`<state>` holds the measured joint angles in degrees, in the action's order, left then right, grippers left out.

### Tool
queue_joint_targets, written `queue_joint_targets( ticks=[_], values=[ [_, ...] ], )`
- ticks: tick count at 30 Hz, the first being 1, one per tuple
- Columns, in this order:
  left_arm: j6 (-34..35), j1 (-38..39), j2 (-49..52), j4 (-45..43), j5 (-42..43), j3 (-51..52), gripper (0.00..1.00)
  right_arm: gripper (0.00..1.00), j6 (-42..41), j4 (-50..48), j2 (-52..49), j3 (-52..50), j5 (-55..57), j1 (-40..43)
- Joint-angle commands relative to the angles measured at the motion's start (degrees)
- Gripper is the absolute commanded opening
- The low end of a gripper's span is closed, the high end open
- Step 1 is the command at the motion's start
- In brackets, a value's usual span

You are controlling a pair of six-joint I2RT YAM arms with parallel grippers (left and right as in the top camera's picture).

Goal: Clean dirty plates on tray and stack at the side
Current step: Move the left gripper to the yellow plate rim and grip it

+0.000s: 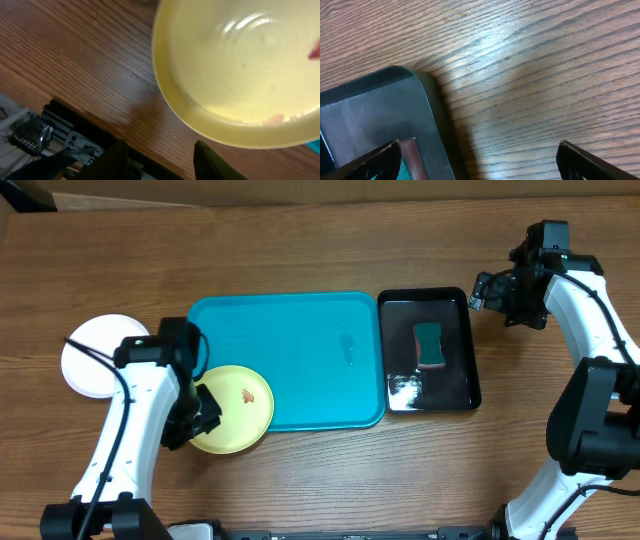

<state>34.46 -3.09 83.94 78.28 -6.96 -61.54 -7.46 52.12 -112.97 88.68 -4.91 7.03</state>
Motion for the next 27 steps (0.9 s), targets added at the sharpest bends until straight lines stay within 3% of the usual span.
queue_joint_targets(
  ticks=[1,10,27],
  values=[
    [2.01,-3.78,-1.03,-1.44,-3.56,0.37,0.45,1.00,-0.22,-0.22,1.53,0.63,0.37,-0.20],
    [2.45,-10.99,-0.96,-4.90,-3.43,1.73,0.38,1.00,-0.22,-0.22,1.53,0.63,0.37,-0.20],
    [-1.27,-11.13,-0.94,-16.55,1.49,10.47,0.36,1.00,-0.22,-0.22,1.53,0.63,0.37,-0.20]
  ],
)
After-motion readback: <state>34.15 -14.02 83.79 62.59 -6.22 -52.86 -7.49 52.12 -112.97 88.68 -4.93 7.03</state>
